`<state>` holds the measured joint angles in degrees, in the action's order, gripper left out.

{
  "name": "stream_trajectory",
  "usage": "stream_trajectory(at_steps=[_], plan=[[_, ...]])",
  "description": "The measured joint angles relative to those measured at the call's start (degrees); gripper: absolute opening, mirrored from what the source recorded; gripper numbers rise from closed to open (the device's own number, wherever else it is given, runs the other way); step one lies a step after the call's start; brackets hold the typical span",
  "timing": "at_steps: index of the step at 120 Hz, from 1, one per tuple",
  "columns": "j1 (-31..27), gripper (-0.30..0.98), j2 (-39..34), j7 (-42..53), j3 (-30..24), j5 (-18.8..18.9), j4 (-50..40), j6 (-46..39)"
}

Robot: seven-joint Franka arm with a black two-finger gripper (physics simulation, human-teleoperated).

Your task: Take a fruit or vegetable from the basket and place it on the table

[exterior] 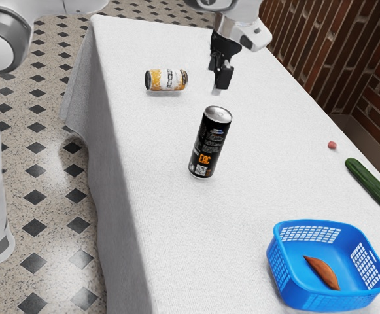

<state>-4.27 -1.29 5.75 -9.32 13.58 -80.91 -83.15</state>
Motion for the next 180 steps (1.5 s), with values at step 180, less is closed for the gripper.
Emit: stream_trajectory(at_steps=[180], plan=[[16.5, 0.69, 45.2, 5.0, -24.9, 24.8, 33.7, -31.5]])
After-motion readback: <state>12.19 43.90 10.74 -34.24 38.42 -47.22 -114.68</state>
